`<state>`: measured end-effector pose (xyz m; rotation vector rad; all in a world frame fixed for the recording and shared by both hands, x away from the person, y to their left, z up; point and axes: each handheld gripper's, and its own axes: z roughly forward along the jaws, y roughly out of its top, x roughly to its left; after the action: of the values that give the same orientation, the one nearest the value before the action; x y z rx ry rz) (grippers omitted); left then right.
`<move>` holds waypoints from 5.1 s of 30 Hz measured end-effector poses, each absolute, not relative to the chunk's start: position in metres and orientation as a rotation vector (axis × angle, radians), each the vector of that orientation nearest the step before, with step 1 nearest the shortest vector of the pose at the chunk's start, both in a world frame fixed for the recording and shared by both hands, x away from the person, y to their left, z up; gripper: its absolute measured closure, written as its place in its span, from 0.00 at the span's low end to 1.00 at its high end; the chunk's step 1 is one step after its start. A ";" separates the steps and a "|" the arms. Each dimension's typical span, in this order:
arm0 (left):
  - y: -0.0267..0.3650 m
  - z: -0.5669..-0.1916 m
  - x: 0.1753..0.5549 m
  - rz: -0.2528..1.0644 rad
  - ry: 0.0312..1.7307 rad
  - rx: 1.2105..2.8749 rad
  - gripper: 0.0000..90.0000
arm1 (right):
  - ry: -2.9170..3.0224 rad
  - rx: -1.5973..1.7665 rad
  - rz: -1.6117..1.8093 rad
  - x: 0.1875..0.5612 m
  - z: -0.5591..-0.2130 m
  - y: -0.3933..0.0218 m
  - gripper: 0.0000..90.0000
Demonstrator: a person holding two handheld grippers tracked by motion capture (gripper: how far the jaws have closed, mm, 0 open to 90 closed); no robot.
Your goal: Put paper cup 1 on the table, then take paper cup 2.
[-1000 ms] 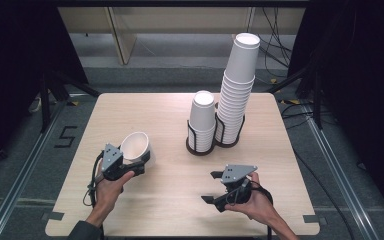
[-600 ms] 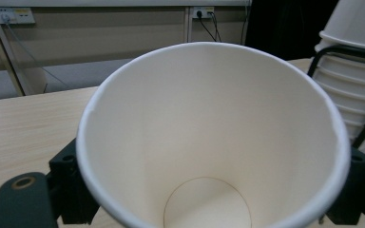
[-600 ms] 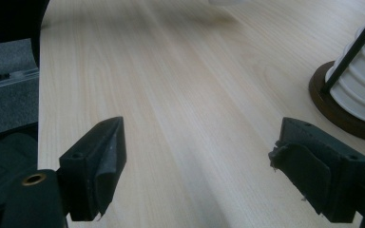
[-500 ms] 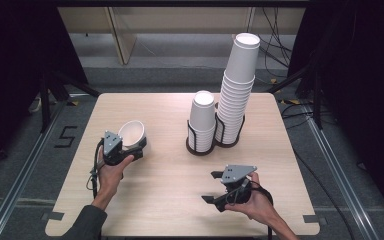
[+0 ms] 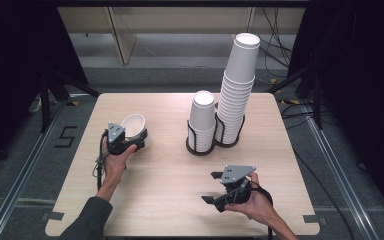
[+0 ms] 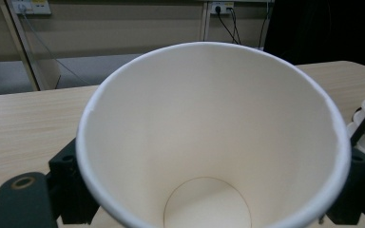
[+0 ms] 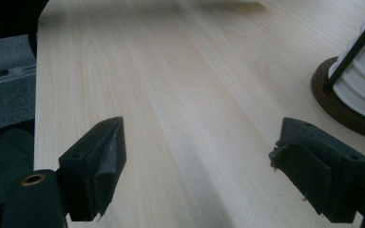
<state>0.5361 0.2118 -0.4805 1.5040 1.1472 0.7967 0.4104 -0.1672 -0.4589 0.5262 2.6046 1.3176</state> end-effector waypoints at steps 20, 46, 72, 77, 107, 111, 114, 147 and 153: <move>0.198 -0.492 0.572 0.829 1.178 1.503 0.15 | 2.616 0.519 1.316 0.410 -0.460 -0.168 0.20; 0.191 -0.495 0.579 0.882 1.175 1.609 0.13 | 2.612 0.506 1.328 0.409 -0.459 -0.167 0.20; 0.199 -0.500 0.557 0.801 1.241 1.720 0.16 | 2.584 0.545 1.331 0.410 -0.452 -0.178 0.20; 0.202 -0.501 0.545 0.792 1.250 1.716 0.16 | 2.557 0.573 1.335 0.412 -0.448 -0.184 0.20; 0.189 -0.444 0.411 0.725 1.054 1.608 0.16 | 2.294 0.869 1.366 0.432 -0.404 -0.229 0.20; 0.182 -0.449 0.395 0.698 1.021 1.631 0.16 | 2.248 0.880 1.412 0.439 -0.397 -0.238 0.19; 0.176 -0.453 0.384 0.680 1.005 1.642 0.16 | 2.221 0.892 1.417 0.443 -0.392 -0.244 0.19; 0.153 -0.488 0.350 0.540 0.932 1.738 0.16 | 1.933 1.067 1.541 0.522 -0.298 -0.266 0.17; 0.152 -0.489 0.351 0.541 0.933 1.755 0.16 | 1.886 1.031 1.537 0.534 -0.270 -0.263 0.17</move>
<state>0.3507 0.1523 -0.4887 1.7547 0.9333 0.5412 0.5343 -0.2628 -0.2697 1.0306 1.8860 1.5367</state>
